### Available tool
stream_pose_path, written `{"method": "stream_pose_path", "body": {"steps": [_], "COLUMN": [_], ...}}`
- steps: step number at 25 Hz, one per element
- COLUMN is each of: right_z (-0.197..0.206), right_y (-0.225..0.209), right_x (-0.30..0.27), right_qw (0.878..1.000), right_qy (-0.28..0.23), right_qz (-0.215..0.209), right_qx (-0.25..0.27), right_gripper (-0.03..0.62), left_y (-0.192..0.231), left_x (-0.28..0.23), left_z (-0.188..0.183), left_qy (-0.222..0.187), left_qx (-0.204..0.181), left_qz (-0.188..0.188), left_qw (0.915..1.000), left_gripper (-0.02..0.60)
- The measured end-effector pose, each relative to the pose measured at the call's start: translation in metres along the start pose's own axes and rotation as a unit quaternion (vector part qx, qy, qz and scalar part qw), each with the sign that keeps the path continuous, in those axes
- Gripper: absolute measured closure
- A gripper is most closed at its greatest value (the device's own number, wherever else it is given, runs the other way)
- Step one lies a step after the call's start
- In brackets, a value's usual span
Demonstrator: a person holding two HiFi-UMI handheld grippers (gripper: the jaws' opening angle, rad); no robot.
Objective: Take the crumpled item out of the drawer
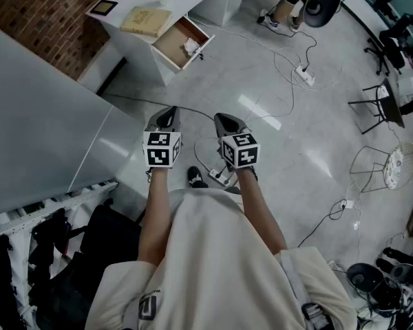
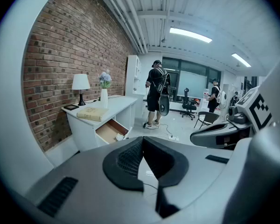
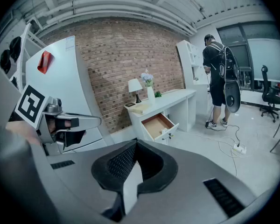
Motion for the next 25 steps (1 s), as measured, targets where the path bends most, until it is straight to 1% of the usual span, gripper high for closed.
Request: {"method": "stream_pose_path", "body": {"steps": [3, 6, 9, 12, 15, 16, 20, 25], "right_z": [0.0, 0.0, 0.003, 0.005, 0.006, 0.006, 0.006, -0.006], "right_y": [0.006, 0.005, -0.004, -0.015, -0.032, -0.037, -0.057, -0.086], "right_x": [0.001, 0.004, 0.01, 0.017, 0.019, 0.017, 0.003, -0.035], "right_qw": [1.0, 1.0, 1.0, 0.999, 0.996, 0.996, 0.997, 0.995], "right_qy": [0.003, 0.003, -0.007, -0.01, -0.01, -0.007, 0.015, 0.022], "right_qz": [0.001, 0.007, 0.009, -0.004, -0.022, -0.026, -0.041, -0.081], "right_qx": [0.007, 0.016, -0.012, -0.041, -0.082, -0.086, -0.06, -0.047], "right_gripper": [0.569, 0.569, 0.569, 0.569, 0.569, 0.569, 0.569, 0.569], "left_y": [0.007, 0.014, 0.016, 0.014, 0.014, 0.015, 0.02, 0.024], "left_x": [0.0, -0.003, -0.008, -0.012, -0.017, -0.021, -0.037, -0.061], "left_z": [0.003, 0.008, 0.011, 0.014, 0.016, 0.016, 0.012, -0.004], "left_qy": [-0.004, -0.007, -0.009, -0.01, -0.009, -0.009, -0.011, -0.013], "left_qx": [0.016, 0.042, 0.063, 0.074, 0.086, 0.09, 0.102, 0.094], "left_qz": [0.004, 0.003, 0.003, 0.006, 0.004, 0.001, -0.02, -0.057], "left_qw": [0.9999, 0.9991, 0.998, 0.9972, 0.9963, 0.9959, 0.9945, 0.9939], "left_gripper": [0.565, 0.566, 0.565, 0.565, 0.565, 0.565, 0.566, 0.565]}}
Point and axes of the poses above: the fingertips, and each gripper's own axes: x backward along the fingers, y to its left, z out of its underside, the point moved 9 cm from there along x, backward along the fingers, and after that the axes turned 6 degrees about z, right-handed, at the moved point
